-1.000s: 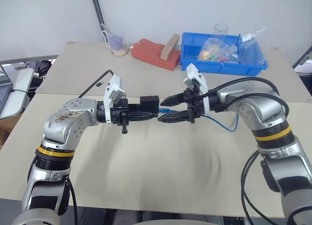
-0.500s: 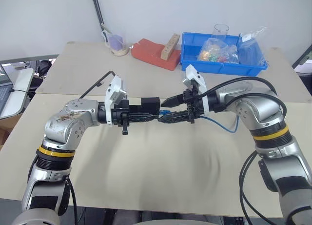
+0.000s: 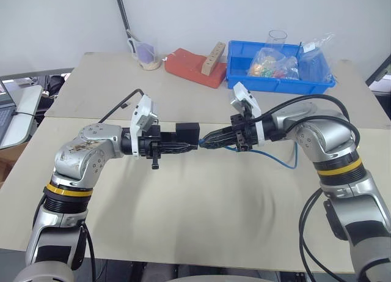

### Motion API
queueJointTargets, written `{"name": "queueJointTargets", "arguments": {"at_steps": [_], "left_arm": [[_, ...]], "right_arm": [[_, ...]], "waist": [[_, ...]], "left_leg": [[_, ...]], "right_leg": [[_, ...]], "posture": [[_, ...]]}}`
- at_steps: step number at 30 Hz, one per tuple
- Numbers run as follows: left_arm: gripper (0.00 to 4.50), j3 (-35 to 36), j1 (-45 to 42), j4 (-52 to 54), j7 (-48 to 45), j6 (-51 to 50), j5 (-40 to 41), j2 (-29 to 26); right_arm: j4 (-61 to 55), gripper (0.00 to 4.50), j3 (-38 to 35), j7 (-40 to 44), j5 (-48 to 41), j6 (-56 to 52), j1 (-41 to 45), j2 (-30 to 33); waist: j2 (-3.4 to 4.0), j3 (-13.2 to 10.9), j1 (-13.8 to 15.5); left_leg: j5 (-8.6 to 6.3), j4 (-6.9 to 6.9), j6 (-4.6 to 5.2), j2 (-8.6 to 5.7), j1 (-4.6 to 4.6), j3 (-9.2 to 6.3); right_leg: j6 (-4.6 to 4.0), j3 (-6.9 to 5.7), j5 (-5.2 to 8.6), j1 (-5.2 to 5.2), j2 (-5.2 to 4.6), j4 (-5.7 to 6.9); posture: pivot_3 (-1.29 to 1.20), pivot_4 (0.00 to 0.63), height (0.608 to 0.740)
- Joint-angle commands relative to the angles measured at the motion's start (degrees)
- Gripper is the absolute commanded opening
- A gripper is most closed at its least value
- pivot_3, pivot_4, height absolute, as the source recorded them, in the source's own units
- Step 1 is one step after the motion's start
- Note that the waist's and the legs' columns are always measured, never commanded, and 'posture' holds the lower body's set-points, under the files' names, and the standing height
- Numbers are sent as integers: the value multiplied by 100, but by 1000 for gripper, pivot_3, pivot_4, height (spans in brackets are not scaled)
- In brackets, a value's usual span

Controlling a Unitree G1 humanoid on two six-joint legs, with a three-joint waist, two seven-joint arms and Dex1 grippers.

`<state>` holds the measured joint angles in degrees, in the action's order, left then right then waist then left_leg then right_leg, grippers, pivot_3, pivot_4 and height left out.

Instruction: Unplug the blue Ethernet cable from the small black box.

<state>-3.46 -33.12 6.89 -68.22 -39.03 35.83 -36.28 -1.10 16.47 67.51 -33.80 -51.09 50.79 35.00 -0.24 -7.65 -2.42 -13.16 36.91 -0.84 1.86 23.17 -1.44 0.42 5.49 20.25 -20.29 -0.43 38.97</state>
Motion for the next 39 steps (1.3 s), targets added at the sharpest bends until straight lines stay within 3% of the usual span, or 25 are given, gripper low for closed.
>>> {"name": "queueJointTargets", "arguments": {"at_steps": [1,8,13,16,21,25,27,32,37,39], "left_arm": [[614,-48,17,260,-132,116,3,-71],[614,1,26,266,-71,147,5,-21],[614,346,236,306,80,90,71,-222],[614,530,566,325,302,181,34,-225],[614,727,947,251,1048,738,-338,123],[614,741,1038,103,1520,1093,-591,443],[614,747,996,48,1742,1192,-649,618],[614,738,965,-332,2045,1651,-940,878],[614,725,873,-1277,2433,2492,-1439,1187],[614,680,790,-1734,2617,2931,-1688,1369]], "right_arm": [[-115,34,-165,89,25,-2,246,57],[-277,34,-114,303,109,43,114,226],[-323,34,-260,481,473,544,-839,1099],[-182,34,-298,99,1019,1334,-1688,1232],[-254,34,-353,-1081,2040,2700,-2720,832],[-657,34,-380,-1402,2183,2800,-3208,634],[-925,990,-444,-1351,2006,2570,-3326,617],[-1509,2717,-804,-1351,1611,2066,-3176,611],[-2479,4430,-1438,-1798,642,813,-2623,382],[-2814,4473,-1756,-2214,27,95,-2313,85]], "waist": [[0,0,0],[0,0,2],[-3,-1,64],[-3,-2,85],[-4,-2,5],[-4,-2,2],[-4,-2,19],[-4,-2,30],[-4,-2,22],[-4,-2,37]], "left_leg": [[0,0,0,0,0,0],[0,0,0,0,0,0],[0,0,0,-3,1,-5],[-1,-1,1,-3,2,-1],[-1,-1,1,4,1,2],[-1,-2,1,3,-4,2],[-1,-3,1,2,-3,1],[-1,-2,1,-3,-1,1],[-1,-3,1,-2,-4,1],[-1,-3,1,-1,-2,-1]], "right_leg": [[0,0,0,0,0,0],[0,0,0,0,0,0],[0,-2,0,5,-2,-5],[0,1,0,5,-5,-15],[0,9,0,1,2,-9],[1,10,0,5,2,-6],[1,9,0,6,1,-4],[1,10,0,7,-4,-7],[0,10,0,7,-1,-7],[0,6,0,7,0,-5]], "posture": [[0,150,740],[0,150,740],[0,150,740],[0,150,740],[0,150,740],[0,150,740],[0,150,740],[0,150,740],[0,150,740],[0,150,740]]}}
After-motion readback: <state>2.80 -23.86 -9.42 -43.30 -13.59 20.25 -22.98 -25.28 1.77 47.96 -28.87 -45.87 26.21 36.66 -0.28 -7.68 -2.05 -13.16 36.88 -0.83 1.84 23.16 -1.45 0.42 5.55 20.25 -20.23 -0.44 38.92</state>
